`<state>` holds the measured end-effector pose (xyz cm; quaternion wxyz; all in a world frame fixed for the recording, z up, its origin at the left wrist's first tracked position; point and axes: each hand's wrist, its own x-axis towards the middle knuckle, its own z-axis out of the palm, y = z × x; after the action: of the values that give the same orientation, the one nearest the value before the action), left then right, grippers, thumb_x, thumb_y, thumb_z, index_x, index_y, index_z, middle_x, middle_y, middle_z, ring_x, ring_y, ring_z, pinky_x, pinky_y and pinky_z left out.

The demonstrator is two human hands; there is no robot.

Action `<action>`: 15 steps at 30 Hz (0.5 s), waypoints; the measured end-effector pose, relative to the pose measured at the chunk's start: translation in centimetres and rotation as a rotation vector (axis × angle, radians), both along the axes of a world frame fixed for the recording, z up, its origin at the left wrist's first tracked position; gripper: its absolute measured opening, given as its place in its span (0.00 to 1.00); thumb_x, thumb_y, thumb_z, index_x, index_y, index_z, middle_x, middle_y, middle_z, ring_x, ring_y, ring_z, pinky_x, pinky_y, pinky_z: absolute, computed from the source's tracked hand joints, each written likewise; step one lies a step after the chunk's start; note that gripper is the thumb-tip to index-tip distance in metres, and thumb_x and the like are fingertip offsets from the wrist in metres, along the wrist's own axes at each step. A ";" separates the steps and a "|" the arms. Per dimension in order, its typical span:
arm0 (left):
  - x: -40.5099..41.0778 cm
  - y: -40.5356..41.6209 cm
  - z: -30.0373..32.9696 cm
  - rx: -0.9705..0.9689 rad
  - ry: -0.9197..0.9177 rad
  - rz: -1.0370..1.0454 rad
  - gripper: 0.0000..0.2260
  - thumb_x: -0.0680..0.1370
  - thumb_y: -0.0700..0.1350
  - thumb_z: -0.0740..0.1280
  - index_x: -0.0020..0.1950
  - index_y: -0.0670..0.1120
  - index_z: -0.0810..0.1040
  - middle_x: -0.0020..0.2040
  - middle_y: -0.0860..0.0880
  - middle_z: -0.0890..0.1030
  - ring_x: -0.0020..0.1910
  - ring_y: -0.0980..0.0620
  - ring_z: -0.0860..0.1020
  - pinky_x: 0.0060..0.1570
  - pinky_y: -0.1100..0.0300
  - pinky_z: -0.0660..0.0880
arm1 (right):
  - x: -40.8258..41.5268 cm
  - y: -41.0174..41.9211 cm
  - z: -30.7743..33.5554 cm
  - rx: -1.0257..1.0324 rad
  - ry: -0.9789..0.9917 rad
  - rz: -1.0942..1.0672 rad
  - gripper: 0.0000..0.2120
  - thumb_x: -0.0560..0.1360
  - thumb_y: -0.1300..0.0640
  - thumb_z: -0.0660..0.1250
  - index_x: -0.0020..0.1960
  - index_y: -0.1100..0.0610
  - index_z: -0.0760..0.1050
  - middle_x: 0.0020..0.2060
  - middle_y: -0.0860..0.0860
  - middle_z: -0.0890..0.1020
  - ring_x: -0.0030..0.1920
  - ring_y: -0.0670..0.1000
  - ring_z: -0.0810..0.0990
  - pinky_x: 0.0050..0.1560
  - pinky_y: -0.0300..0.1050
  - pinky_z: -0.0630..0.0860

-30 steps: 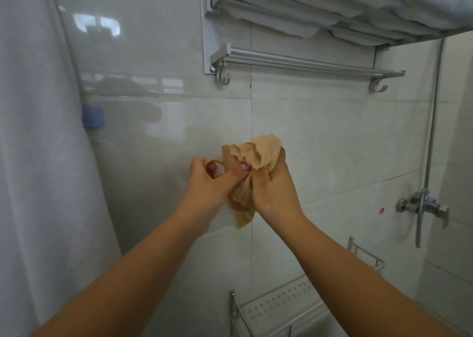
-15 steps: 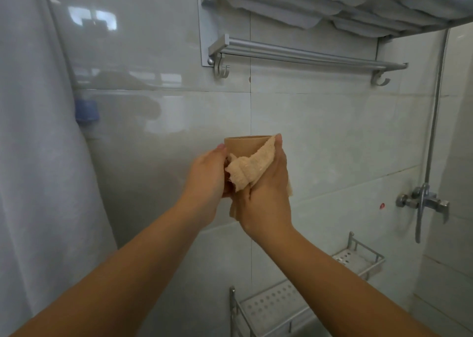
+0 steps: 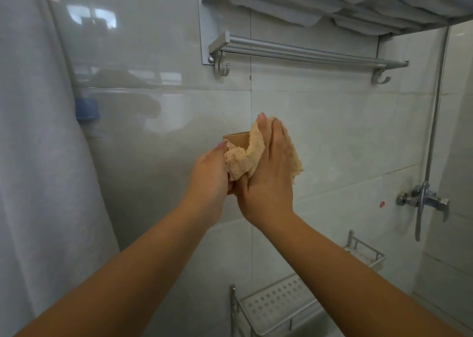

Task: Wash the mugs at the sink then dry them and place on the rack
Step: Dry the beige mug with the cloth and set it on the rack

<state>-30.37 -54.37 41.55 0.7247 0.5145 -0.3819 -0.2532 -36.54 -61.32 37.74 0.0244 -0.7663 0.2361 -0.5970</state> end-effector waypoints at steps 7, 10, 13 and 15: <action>0.5 0.4 0.6 -0.143 0.079 -0.102 0.23 0.83 0.45 0.54 0.27 0.48 0.60 0.19 0.53 0.59 0.19 0.55 0.56 0.29 0.60 0.54 | -1.4 -0.6 3.1 0.397 -0.161 0.461 0.25 0.74 0.37 0.59 0.68 0.47 0.69 0.57 0.48 0.79 0.60 0.48 0.77 0.51 0.37 0.73; 0.9 0.7 0.2 -0.171 0.061 -0.113 0.25 0.82 0.46 0.60 0.25 0.48 0.60 0.19 0.53 0.58 0.19 0.55 0.56 0.28 0.61 0.56 | -1.9 -1.6 3.9 0.798 -0.197 0.573 0.19 0.77 0.36 0.54 0.48 0.46 0.77 0.45 0.48 0.82 0.50 0.50 0.81 0.54 0.46 0.77; 0.8 0.9 -0.1 -0.202 -0.066 -0.114 0.23 0.76 0.48 0.67 0.27 0.46 0.59 0.19 0.52 0.61 0.20 0.55 0.59 0.26 0.62 0.61 | -2.2 -2.3 3.5 1.019 -0.266 0.853 0.31 0.75 0.31 0.50 0.60 0.51 0.78 0.53 0.55 0.83 0.55 0.54 0.82 0.59 0.57 0.77; 0.8 0.8 -0.2 -0.213 -0.116 -0.104 0.22 0.71 0.51 0.70 0.29 0.46 0.59 0.20 0.53 0.62 0.21 0.55 0.60 0.27 0.61 0.62 | -2.4 -2.5 3.0 1.078 -0.350 1.008 0.32 0.78 0.33 0.49 0.62 0.55 0.77 0.52 0.56 0.84 0.52 0.54 0.83 0.52 0.53 0.80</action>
<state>-29.61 -53.56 41.35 0.7380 0.4280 -0.4739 -0.2183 -38.93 -63.83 40.77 0.7025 -0.5575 0.1092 -0.4286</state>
